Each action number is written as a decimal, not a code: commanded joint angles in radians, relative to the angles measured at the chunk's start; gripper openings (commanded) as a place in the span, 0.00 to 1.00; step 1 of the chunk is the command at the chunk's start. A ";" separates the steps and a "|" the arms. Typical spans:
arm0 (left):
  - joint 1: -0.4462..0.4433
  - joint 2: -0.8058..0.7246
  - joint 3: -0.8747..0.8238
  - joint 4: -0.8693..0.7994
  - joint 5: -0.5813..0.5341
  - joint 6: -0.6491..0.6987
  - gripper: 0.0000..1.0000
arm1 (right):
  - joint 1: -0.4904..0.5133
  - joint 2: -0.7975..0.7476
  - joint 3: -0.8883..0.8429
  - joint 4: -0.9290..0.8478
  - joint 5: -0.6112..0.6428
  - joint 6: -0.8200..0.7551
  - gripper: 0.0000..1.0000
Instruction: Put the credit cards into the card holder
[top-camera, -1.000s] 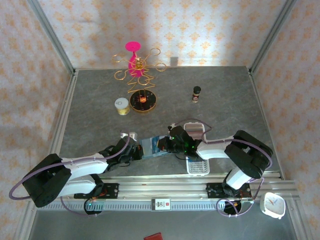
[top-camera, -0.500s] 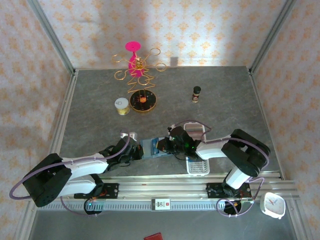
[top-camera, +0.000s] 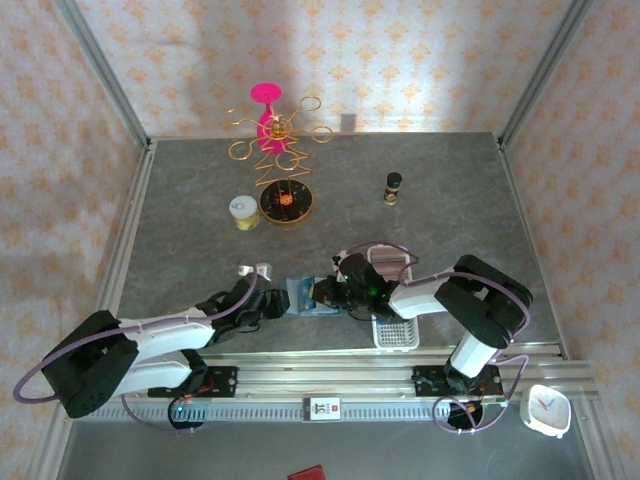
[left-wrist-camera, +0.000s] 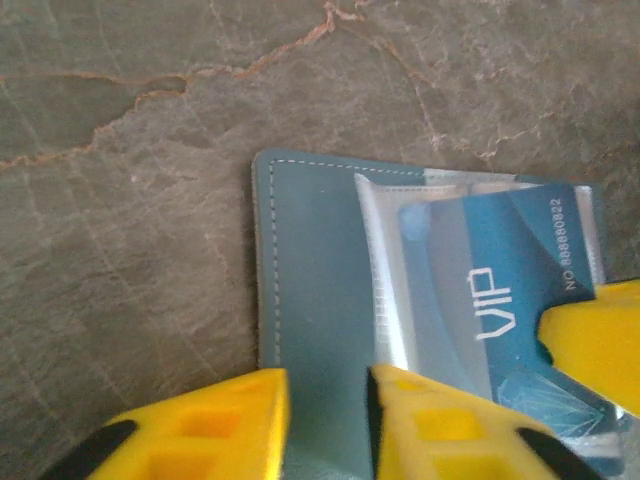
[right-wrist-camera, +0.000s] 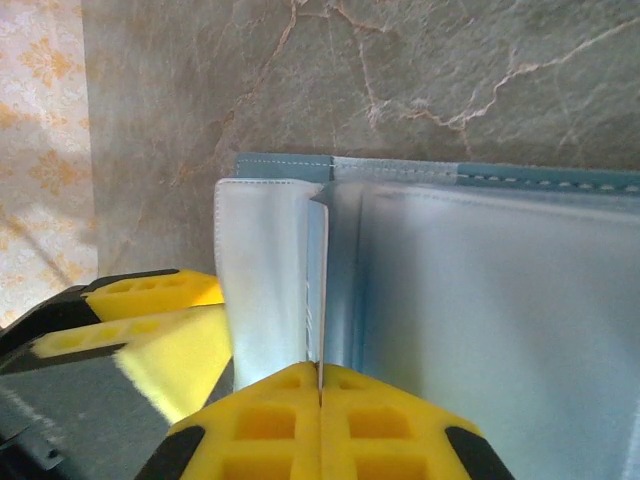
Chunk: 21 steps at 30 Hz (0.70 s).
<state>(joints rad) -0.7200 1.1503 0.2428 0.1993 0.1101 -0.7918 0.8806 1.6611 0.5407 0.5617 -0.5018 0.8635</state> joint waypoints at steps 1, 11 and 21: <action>0.002 -0.031 -0.019 -0.078 -0.078 -0.007 0.35 | 0.006 0.018 0.013 -0.058 -0.006 -0.032 0.00; 0.001 0.031 -0.028 -0.019 -0.041 -0.008 0.24 | 0.019 0.045 0.047 -0.060 -0.023 -0.043 0.03; 0.001 0.081 -0.026 0.026 0.008 -0.006 0.17 | 0.035 0.056 0.136 -0.182 0.034 -0.093 0.16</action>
<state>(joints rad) -0.7193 1.1759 0.2237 0.2073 0.0505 -0.7944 0.9035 1.7142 0.6411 0.4694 -0.5076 0.8162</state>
